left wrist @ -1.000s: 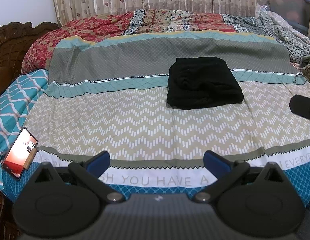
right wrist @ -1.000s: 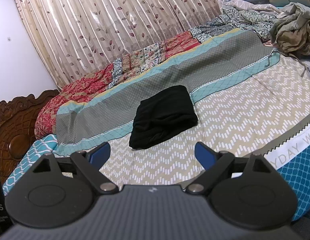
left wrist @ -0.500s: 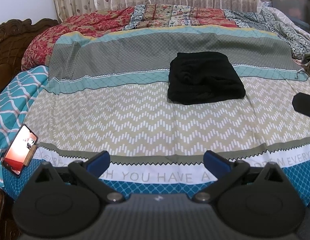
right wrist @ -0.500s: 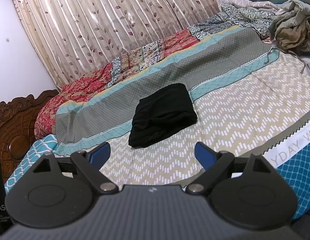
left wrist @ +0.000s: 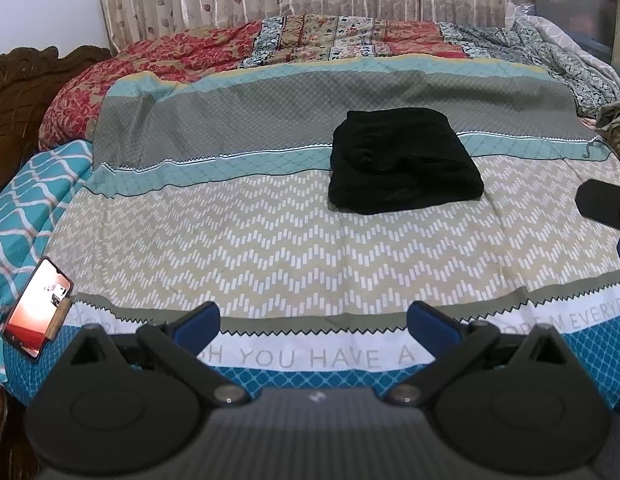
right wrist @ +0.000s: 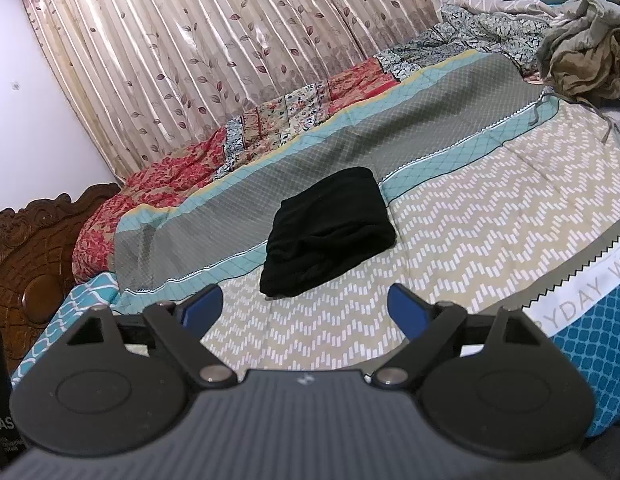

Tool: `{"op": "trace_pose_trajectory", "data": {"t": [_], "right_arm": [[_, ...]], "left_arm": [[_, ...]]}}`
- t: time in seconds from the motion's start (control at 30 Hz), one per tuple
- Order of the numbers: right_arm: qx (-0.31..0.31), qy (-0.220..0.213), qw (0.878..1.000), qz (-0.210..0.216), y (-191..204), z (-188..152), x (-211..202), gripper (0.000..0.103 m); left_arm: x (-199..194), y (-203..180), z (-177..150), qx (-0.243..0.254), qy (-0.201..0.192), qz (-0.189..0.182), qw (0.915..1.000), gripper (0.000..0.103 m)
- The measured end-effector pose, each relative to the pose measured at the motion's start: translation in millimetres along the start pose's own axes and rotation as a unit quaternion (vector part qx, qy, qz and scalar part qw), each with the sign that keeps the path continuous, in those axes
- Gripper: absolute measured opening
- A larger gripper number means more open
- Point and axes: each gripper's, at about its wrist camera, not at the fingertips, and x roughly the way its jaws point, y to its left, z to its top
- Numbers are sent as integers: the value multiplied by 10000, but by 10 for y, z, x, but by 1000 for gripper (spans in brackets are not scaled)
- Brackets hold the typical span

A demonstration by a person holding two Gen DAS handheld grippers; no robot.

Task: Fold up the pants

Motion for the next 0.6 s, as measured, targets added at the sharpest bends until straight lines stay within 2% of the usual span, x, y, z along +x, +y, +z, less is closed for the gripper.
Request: {"op": "trace_pose_trajectory", "data": {"t": [0.6], "right_arm": [[51,44,10000,-11,-16,9,23,91]], "left_arm": [[25,-24,12,17,91,-45,9999,103]]}}
